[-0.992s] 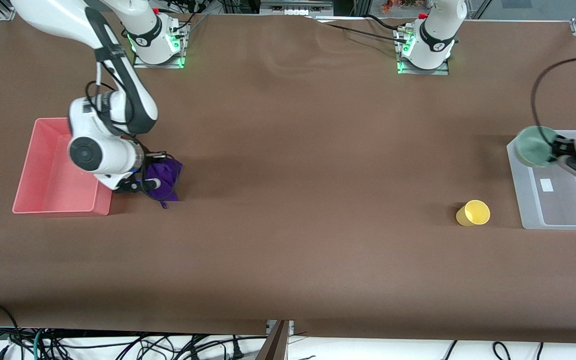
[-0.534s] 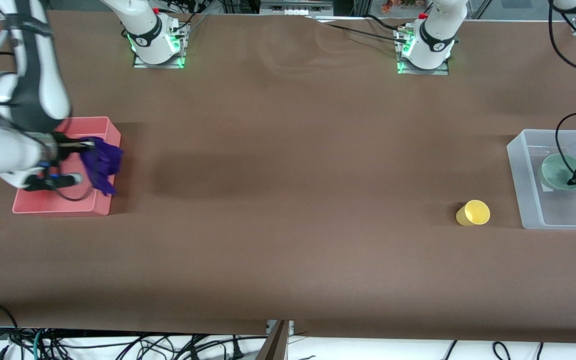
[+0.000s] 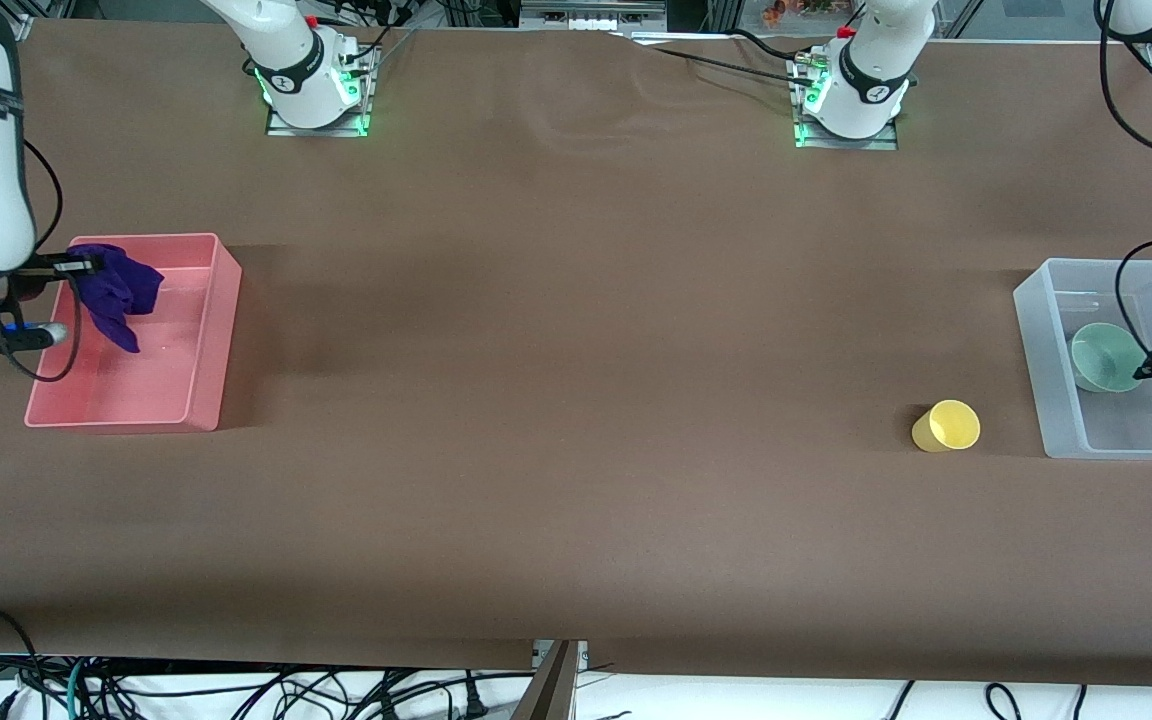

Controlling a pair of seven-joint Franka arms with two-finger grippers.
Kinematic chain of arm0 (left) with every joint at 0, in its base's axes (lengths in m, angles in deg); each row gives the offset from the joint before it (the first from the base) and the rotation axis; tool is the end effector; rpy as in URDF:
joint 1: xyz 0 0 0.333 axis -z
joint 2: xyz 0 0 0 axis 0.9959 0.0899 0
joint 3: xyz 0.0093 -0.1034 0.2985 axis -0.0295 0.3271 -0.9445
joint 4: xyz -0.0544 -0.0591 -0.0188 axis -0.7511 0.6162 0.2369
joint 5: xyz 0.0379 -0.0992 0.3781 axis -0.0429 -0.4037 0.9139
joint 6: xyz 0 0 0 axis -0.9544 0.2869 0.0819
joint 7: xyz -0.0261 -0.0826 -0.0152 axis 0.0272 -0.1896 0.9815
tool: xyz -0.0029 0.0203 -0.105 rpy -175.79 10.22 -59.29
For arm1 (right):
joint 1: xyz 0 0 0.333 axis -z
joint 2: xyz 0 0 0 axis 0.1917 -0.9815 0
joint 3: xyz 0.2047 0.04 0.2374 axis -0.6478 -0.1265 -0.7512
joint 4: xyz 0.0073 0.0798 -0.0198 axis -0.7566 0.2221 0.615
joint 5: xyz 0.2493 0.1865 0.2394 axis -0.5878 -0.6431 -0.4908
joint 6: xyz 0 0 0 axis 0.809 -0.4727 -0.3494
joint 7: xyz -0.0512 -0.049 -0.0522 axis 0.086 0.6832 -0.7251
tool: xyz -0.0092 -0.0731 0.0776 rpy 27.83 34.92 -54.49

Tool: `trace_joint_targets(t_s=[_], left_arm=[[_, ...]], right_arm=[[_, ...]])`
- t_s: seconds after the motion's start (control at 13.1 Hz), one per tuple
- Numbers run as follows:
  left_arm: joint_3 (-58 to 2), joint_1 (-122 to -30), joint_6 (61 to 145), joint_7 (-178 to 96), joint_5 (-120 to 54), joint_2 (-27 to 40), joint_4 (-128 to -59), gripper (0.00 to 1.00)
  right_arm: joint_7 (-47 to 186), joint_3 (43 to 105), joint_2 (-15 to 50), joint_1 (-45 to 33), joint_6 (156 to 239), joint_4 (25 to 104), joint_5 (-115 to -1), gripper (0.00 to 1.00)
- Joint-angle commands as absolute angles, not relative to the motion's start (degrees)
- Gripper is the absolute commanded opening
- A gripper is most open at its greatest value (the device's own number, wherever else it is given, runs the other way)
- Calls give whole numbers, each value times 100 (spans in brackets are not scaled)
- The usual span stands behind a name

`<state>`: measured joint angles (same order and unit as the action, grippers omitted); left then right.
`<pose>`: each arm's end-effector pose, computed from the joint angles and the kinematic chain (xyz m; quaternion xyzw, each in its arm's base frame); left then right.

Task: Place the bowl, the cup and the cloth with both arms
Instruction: 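Drop the cloth in the pink bin while the left gripper lowers the cup, then move the left gripper to the yellow cup and grasp it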

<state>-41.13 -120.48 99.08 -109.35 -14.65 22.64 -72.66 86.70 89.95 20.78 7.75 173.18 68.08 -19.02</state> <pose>0.6048 0.3846 0.2712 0.9519 -0.2951 -0.0795 0.0201 0.5503 -0.1684 0.3400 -0.9614 -0.0370 0.2724 0.0118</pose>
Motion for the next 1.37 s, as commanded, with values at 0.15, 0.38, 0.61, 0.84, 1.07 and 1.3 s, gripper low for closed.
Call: trace_joint_targets(t_s=[0.15,0.38,0.61,0.84,1.07,1.3], left_arm=[[-3949,-11062,8741,-10087,-1527,1054,-7369,100],[-3711,-10516,8598,-8435,-1806,1105,-7421,100],[-3710,-10163,9288,-7605,-2020,1711,-7404,100],[-3719,-10110,10337,-7587,-1984,2036,-7693,95],[-3711,-10127,10373,-7578,-2098,2248,-7930,33],[-3710,-10171,10356,-7692,-2151,2248,-8019,0]], right_arm=[[8633,8981,2231,762,17520,6833,-1914,100],[8686,8815,2897,745,17337,6604,-1976,100],[8633,8192,3242,727,16284,5902,-1985,100],[7636,7516,3427,727,15623,5303,-1968,100],[7157,7267,3497,727,15595,5109,-1976,100],[7217,7302,3506,736,15700,4846,-1898,100]])
